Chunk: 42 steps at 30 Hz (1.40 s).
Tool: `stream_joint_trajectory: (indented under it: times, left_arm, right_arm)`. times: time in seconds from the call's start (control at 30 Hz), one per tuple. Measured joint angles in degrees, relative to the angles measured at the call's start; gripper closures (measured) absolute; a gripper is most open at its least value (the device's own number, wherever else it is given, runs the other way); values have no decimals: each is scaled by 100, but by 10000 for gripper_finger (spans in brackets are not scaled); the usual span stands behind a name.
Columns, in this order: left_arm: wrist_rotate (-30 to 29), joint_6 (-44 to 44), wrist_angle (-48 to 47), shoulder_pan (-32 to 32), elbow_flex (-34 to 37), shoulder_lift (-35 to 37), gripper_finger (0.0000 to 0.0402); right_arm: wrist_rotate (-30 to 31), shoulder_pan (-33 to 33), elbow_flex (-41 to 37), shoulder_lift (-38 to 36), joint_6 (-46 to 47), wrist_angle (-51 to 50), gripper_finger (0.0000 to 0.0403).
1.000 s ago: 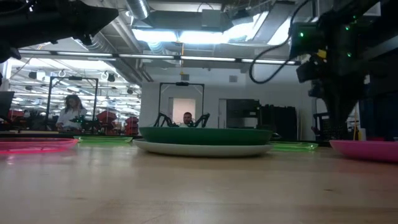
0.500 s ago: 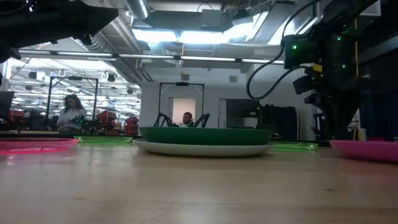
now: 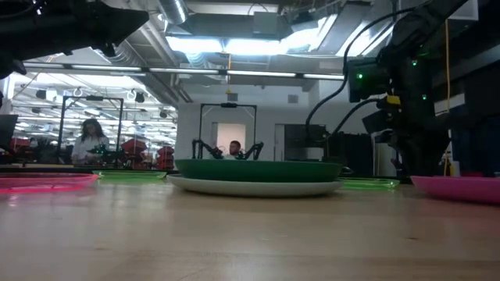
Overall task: Stack plastic plates
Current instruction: Stack the pink plate on the green plate
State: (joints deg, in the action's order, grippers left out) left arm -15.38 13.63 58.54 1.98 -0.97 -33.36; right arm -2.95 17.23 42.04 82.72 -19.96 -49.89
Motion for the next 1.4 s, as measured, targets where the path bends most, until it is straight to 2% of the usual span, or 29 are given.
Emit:
stream_joint_trajectory:
  times: [0.33,0.63,0.8,1.4]
  left_arm:
    - [-1,2,-7,0,0,0,392]
    - [-12,27,-7,0,0,0,392]
    - [-15,46,-7,0,0,0,392]
    - [-63,55,-2,2,0,0,392]
  right_arm:
    - [-73,0,0,56,-5,60,312]
    - [-364,4,7,54,-7,73,397]
    - [-539,4,7,53,-8,81,389]
    - [-1346,4,7,52,-23,164,401]
